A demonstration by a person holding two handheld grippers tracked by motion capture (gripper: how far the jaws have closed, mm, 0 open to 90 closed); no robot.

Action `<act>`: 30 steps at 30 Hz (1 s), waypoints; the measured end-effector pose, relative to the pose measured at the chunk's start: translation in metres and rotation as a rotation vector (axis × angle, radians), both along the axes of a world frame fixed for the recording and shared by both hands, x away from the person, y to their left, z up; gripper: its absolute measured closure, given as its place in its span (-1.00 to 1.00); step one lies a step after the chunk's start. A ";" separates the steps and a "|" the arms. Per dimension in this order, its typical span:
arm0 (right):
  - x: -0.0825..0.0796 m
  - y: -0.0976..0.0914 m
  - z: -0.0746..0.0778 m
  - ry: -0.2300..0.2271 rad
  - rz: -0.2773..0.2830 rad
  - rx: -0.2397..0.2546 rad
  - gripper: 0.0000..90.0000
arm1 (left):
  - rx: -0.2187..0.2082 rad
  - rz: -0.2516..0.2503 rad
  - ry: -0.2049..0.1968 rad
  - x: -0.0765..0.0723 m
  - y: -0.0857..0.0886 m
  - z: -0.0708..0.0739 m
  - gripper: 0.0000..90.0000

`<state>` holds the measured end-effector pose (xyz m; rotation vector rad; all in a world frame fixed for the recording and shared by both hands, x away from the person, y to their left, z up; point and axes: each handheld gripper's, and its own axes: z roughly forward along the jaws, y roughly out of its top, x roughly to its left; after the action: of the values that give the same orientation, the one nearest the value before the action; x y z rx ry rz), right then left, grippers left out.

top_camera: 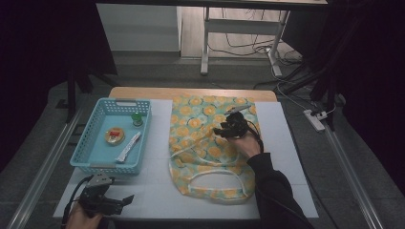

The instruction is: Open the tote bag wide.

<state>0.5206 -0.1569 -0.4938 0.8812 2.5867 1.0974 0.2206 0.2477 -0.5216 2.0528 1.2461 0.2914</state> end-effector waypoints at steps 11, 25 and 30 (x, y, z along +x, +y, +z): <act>-0.020 0.002 0.011 0.007 0.057 -0.002 -0.51 | 0.000 0.000 -0.001 0.000 0.000 0.000 -0.99; -0.049 0.004 0.001 0.074 0.123 -0.054 -0.98 | 0.000 0.000 -0.001 0.000 0.000 0.000 -0.99; -0.060 0.005 -0.012 0.101 0.147 -0.081 -0.98 | 0.000 -0.002 -0.002 0.000 0.000 0.000 -0.99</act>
<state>0.4606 -0.1516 -0.5063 0.7577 2.7958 0.9997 0.2203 0.2475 -0.5215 2.0534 1.2426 0.2928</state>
